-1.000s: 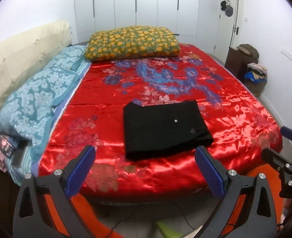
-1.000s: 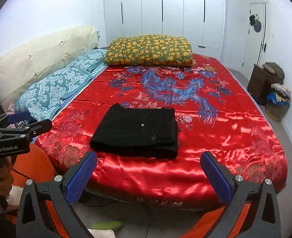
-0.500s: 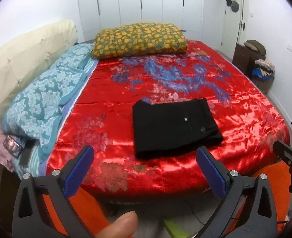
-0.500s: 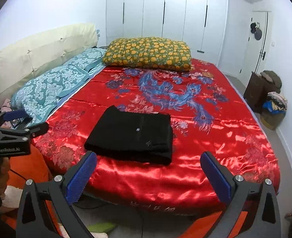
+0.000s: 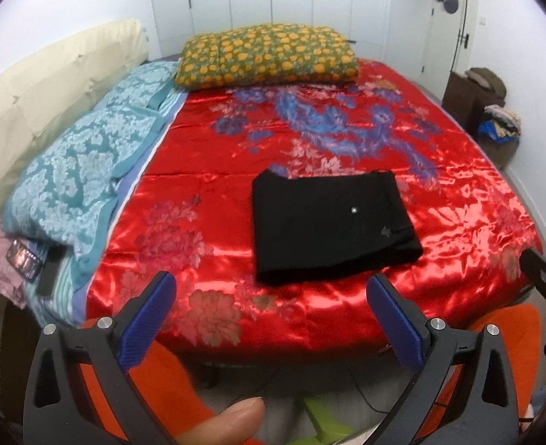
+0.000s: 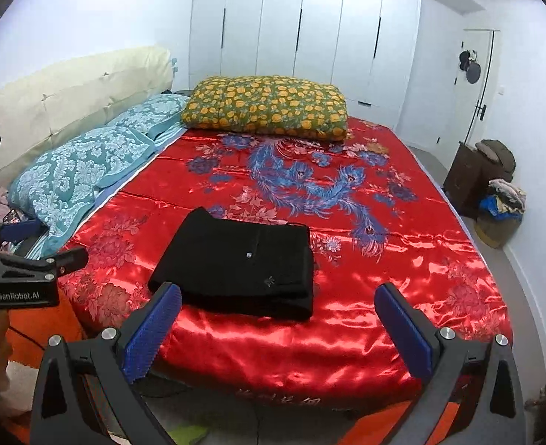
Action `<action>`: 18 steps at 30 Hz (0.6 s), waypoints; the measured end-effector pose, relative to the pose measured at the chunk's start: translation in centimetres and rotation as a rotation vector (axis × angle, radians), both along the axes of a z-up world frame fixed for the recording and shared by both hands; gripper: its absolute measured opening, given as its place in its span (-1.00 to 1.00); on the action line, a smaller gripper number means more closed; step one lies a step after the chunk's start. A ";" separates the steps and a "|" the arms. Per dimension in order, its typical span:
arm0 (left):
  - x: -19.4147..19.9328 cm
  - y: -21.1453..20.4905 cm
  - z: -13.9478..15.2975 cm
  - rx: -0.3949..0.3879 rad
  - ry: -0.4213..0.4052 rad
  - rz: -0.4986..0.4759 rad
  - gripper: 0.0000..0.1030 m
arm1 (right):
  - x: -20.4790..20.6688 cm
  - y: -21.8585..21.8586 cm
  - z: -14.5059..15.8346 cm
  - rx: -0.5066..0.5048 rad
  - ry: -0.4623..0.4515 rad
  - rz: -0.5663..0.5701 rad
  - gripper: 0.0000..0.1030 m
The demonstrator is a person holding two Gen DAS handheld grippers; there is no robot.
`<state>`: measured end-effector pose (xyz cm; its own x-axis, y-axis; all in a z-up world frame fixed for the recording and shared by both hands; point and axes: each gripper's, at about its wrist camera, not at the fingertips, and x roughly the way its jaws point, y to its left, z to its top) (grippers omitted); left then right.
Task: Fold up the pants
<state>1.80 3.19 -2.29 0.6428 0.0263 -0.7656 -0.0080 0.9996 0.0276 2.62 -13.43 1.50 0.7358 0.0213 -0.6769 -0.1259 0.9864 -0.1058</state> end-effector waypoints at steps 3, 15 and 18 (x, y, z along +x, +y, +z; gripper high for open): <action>-0.1 -0.5 -0.1 0.024 0.003 -0.005 0.99 | 0.2 -0.2 -0.7 0.010 0.032 -0.008 1.00; -0.1 -1.2 -1.0 0.044 0.023 -0.030 0.98 | 0.5 -0.5 -1.8 0.025 0.075 -0.033 1.00; -0.1 -1.2 -1.0 0.034 0.022 -0.031 0.98 | 0.5 -0.4 -1.8 0.021 0.075 -0.031 1.00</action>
<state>1.65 2.03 -3.30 0.6264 0.0328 -0.7788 0.0244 0.9978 0.0617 3.08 -13.86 -0.33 0.6832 0.0139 -0.7301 -0.1018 0.9919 -0.0765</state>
